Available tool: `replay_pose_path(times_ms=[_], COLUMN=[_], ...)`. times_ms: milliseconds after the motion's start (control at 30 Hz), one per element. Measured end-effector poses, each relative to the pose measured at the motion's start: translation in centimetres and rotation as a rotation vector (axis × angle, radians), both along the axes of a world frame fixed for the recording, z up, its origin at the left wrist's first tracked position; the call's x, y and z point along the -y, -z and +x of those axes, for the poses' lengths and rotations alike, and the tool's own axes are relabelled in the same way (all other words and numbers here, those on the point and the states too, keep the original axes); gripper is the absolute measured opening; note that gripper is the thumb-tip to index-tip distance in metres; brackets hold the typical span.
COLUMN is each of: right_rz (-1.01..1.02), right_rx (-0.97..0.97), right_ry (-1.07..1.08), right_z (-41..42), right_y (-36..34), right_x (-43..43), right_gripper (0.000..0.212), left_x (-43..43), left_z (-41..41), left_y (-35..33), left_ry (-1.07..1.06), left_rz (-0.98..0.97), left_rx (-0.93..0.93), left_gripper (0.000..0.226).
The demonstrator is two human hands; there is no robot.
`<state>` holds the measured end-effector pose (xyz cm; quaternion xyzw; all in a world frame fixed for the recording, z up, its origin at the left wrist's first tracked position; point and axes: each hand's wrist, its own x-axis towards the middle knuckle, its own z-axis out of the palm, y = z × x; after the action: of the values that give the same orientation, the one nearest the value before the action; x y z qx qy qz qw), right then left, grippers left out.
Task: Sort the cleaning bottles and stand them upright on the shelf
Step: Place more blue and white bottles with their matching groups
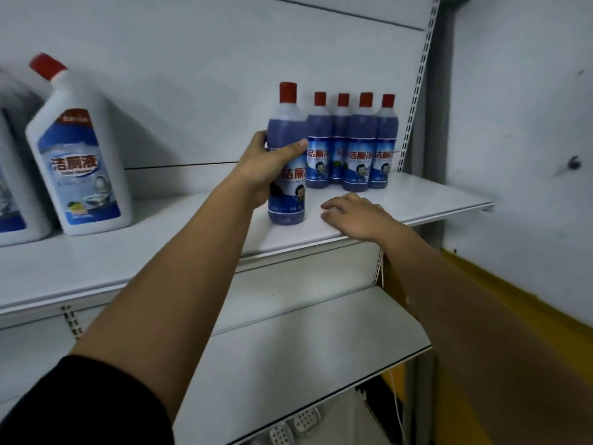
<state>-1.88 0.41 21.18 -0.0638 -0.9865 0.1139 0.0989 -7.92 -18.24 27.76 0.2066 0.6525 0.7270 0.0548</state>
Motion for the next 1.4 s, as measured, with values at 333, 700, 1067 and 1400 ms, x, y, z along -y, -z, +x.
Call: replay_pose_path(times_ms=[333,700,1067,1400], right_rz=[-0.017,-0.030,-0.057,-0.150], right_rx=[0.040,0.037,-0.049,-0.162], right_ry=[0.019,-0.019,-0.041,-0.057], right_z=[-3.1,-4.4,-3.8,1.5], right_y=[-0.4,-0.8,-0.3,0.3], right_x=[-12.5,-15.1,-15.0,-10.5], right_gripper=[0.045,0.043,0.040,0.035], left_x=[-12.1,-15.1,-14.1,-7.5], left_z=[-6.1,-6.8,-6.0,1.5], left_y=[-1.4,0.1,1.0,4.6], left_ry=[0.052,-0.127,-0.379,-0.231], left_rz=[-0.019,0.030,-0.349,-1.312], left_rx=[0.022,-0.091,-0.283,-0.306], left_gripper=[0.061,0.078,0.067,0.070])
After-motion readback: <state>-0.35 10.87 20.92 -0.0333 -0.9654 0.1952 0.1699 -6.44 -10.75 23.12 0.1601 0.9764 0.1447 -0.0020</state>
